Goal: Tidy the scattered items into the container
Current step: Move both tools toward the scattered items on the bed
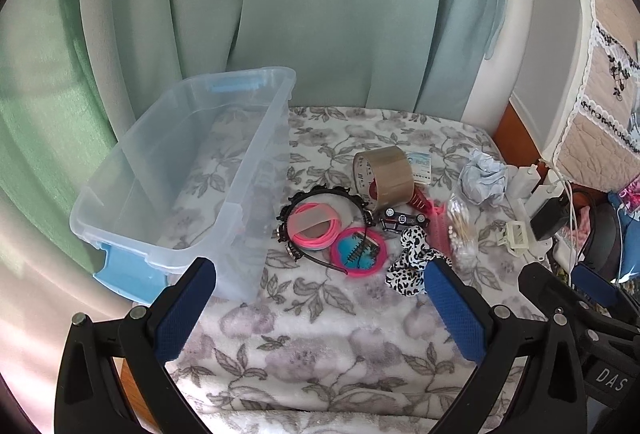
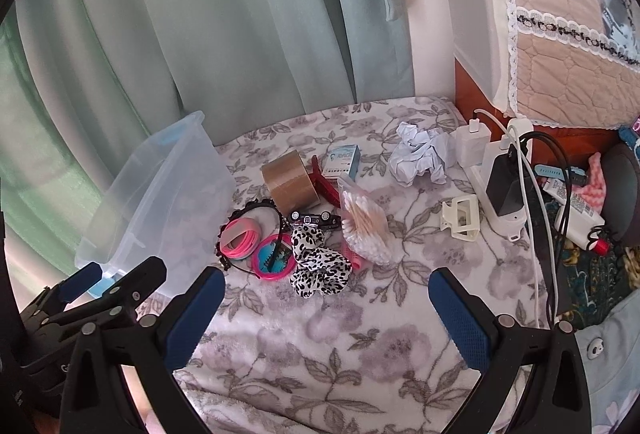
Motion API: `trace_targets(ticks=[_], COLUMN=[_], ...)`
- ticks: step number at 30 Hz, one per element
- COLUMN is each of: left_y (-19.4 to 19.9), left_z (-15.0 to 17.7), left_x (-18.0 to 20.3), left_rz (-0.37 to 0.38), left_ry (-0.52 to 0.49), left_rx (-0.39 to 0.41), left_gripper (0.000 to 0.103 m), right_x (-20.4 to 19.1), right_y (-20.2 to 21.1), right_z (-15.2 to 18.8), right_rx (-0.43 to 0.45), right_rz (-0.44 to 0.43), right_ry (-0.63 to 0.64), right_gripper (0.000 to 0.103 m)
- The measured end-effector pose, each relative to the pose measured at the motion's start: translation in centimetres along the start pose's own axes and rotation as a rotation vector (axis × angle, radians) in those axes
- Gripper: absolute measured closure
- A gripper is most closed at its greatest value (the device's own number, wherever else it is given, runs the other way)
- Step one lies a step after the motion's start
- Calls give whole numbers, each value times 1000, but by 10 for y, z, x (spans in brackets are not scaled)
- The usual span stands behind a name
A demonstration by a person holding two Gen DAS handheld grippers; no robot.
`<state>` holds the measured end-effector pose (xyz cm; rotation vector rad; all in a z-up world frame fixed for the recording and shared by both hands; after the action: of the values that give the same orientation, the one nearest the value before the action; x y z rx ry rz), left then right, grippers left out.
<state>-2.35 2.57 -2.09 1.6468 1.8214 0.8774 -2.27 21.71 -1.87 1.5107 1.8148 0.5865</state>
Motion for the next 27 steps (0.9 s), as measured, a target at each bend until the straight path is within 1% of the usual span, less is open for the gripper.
trace_targets(ticks=[9,13,16,21,25,27], left_y=[-2,-8,-13,-24,-38,-45], left_z=[0,2,3,4,6,7], left_x=[4,6,8,21,32,38], left_rz=[17,22,45,72,117,133], left_ry=[-7,-8,1,-26,-39,-37], left_rx=[1,-7,-18,-29,-68,-83], left_gripper=[0,0,0,0,0,0], right_x=[3,6,9,18,31,39], right_y=[0,-2,-3,-5,-11,-15], right_z=[1,2,2,1,5,6], right_rx=[9,5,9,18,-4,-19], right_rz=[-5,6,19,49,65,58], right_ry=[-7,-10,-11,-16,-44,-66], right_gripper=[0,0,0,0,0,0])
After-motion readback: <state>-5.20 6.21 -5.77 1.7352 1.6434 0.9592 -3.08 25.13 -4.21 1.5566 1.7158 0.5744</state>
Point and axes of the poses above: each gripper's, at about its wrist camera, not at the fingertips, and y roughly against the way its jaws point, x to its right, z to its underside, the point moved 5 cm from there along -y, roughly the way its jaws point, and after that the axes turned 5 degrees about y, right-handed, at the moved point
